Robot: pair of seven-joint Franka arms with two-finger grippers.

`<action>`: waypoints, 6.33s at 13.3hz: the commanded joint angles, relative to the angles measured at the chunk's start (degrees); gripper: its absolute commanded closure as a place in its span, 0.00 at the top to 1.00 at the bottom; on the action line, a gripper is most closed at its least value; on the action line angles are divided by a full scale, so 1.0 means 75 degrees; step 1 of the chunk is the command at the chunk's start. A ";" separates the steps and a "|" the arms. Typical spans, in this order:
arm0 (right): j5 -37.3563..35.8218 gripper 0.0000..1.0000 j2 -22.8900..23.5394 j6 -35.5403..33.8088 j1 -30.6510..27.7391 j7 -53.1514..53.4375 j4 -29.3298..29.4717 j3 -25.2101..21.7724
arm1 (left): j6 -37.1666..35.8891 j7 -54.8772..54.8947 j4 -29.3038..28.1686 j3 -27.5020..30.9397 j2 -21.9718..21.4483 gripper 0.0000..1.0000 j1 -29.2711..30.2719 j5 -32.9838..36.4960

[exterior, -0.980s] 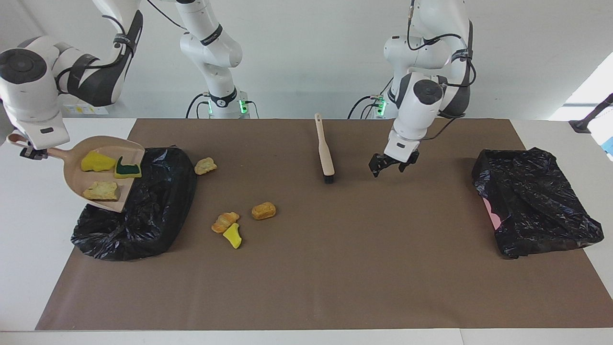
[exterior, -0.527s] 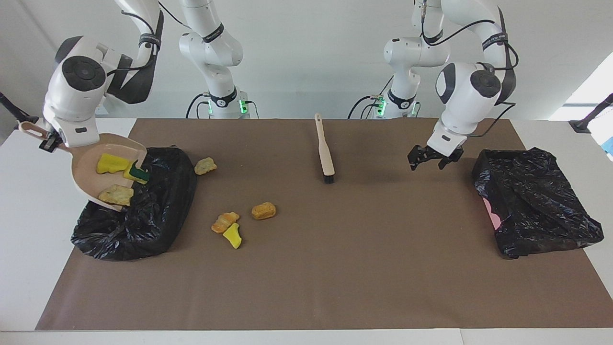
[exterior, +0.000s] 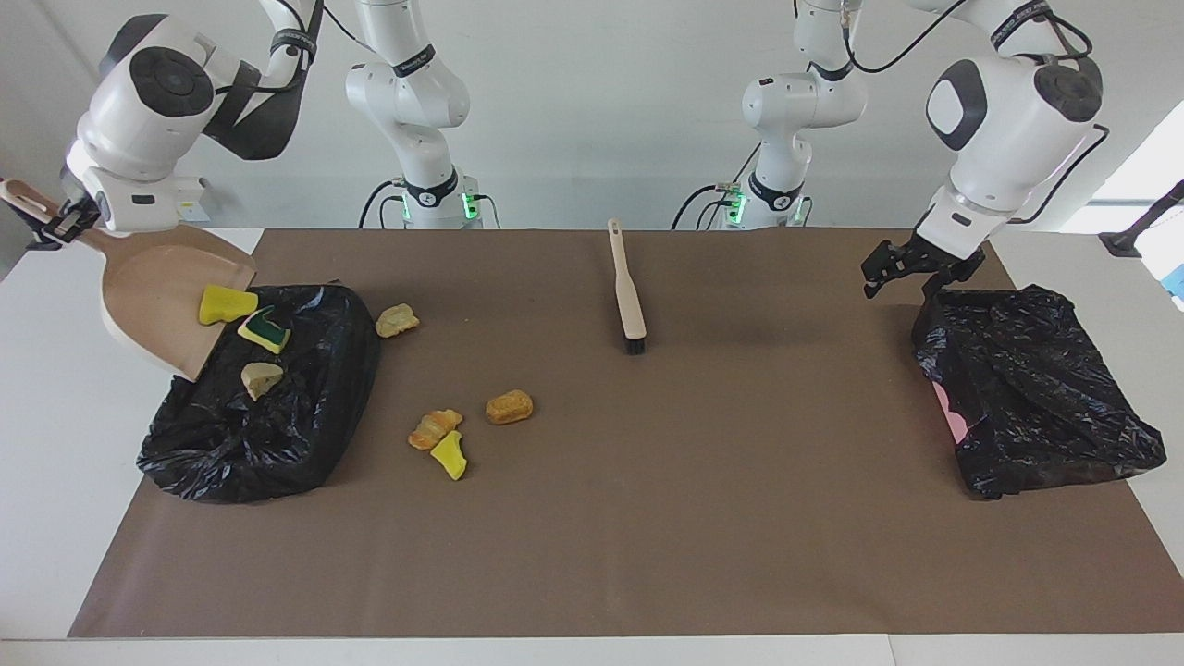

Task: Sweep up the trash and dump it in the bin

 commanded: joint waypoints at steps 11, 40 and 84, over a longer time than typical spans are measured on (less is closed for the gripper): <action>0.0904 0.00 -0.0416 -0.0350 0.0097 -0.0397 0.0171 0.0275 | -0.2353 0.0003 0.2081 -0.0111 -0.0088 1.00 0.0020 0.0438; 0.6658 0.00 0.2231 0.1581 0.4244 0.9557 0.0452 0.0452 | -0.1896 0.0085 0.1636 -0.0076 -0.0287 1.00 0.0032 0.0168; 0.8592 0.86 0.1213 0.2953 0.7761 1.6536 -0.2488 0.0686 | 0.3096 -0.4121 0.1602 -0.0158 0.3263 1.00 -0.4151 -0.0007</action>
